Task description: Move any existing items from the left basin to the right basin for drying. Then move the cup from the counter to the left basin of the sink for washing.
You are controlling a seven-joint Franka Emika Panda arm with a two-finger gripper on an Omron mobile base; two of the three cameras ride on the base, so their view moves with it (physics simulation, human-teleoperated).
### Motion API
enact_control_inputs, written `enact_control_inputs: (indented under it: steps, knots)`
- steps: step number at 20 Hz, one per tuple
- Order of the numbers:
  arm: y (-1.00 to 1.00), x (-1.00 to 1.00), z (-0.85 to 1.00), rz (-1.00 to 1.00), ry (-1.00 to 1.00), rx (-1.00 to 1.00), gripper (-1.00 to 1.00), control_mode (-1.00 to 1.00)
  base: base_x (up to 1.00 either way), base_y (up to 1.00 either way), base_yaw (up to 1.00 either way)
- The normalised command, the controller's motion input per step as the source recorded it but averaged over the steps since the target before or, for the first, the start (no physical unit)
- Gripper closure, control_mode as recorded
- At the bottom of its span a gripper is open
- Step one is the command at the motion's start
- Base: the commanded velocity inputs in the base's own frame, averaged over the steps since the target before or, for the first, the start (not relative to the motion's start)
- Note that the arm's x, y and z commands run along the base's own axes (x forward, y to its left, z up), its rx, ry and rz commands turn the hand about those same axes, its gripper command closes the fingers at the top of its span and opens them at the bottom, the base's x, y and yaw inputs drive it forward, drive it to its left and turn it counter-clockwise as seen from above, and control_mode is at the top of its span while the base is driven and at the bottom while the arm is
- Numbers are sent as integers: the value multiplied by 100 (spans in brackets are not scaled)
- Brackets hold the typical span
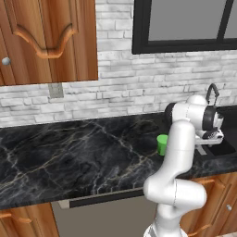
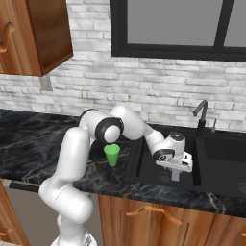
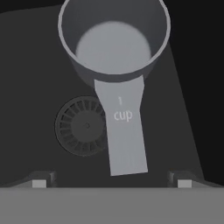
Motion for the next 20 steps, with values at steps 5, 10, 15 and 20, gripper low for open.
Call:
enact_control_inputs:
  steps: [5, 10, 15, 20]
  knots:
    - [0, 10, -16, 0, 0, 0, -100, -100, 0, 0, 0]
    - [0, 14, -14, 0, 0, 0, -100, -100, 0, 0, 0]
    - [-6, 3, -10, 0, 0, 0, -100, -100, 0, 0, 0]
    - [-8, 0, -14, 0, 0, 0, -100, -100, 0, 0, 0]
